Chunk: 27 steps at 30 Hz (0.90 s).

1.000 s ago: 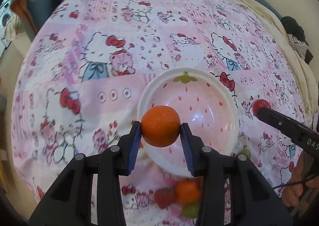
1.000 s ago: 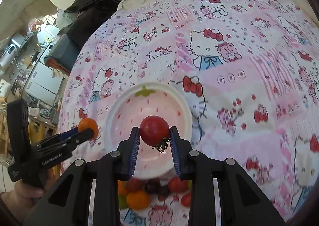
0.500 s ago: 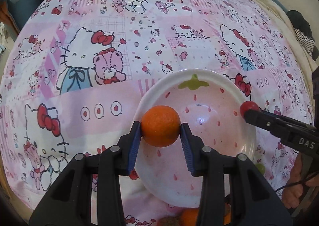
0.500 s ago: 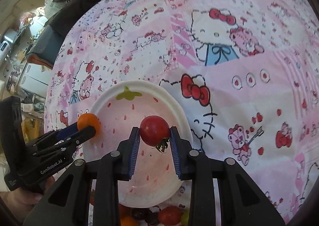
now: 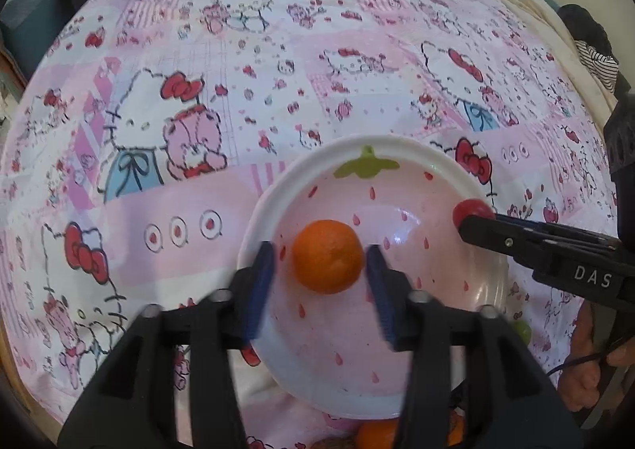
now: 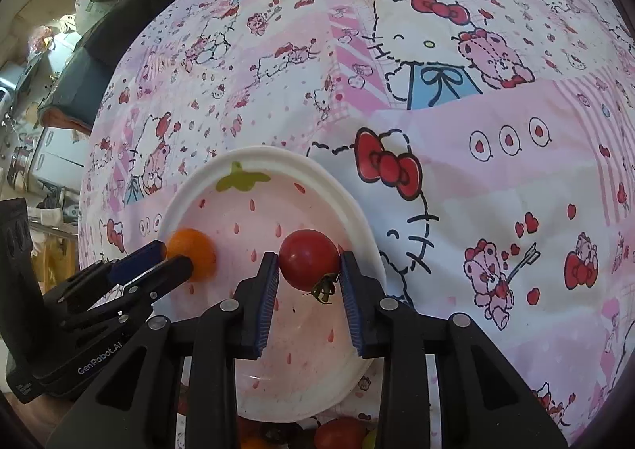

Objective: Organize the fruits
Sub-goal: 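Carry the orange and tomato onto the white plate and open both tools, then move both tools back toward the fruit cluster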

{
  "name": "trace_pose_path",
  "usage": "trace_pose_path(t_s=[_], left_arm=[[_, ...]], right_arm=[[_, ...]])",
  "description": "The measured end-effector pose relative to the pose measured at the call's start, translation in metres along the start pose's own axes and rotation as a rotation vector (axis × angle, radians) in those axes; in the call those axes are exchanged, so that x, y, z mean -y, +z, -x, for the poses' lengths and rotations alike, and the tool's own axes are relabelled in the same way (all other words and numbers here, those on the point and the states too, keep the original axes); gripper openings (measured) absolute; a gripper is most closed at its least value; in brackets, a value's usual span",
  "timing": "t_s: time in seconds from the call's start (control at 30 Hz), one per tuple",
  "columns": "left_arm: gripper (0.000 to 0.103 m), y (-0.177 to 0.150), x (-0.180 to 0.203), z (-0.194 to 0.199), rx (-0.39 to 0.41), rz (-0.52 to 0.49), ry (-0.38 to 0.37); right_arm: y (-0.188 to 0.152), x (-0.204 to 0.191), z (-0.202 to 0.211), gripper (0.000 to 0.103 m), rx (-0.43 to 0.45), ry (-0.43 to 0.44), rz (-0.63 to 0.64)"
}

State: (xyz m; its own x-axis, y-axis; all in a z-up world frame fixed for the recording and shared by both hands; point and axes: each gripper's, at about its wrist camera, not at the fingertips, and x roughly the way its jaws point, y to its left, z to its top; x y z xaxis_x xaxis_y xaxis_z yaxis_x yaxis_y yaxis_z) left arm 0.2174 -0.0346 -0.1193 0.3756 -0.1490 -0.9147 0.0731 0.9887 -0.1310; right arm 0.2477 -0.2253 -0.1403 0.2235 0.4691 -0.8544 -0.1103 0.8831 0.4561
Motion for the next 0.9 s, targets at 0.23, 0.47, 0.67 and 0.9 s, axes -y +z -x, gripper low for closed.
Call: trace_pose_path(t_s=[0.23,0.47,0.67,0.9], left_arm=[[0.067,0.004,-0.009,0.013,0.044,0.028,0.015],[0.067,0.006,-0.021,0.032,0.084,0.072,0.028],[0.067,-0.002,-0.027,0.058,0.12,0.101,0.03],[0.067,-0.027,-0.03,0.091,0.147,0.104,0.04]], right_arm=[[0.005,-0.003,0.018,0.066,0.057,0.03,-0.011],[0.009,-0.002,0.043,0.066,0.116,0.028,-0.003],[-0.001,-0.008,0.063,0.066,0.143,0.011,0.021],[-0.025,-0.016,0.091,0.066,0.169,0.004,0.045]])
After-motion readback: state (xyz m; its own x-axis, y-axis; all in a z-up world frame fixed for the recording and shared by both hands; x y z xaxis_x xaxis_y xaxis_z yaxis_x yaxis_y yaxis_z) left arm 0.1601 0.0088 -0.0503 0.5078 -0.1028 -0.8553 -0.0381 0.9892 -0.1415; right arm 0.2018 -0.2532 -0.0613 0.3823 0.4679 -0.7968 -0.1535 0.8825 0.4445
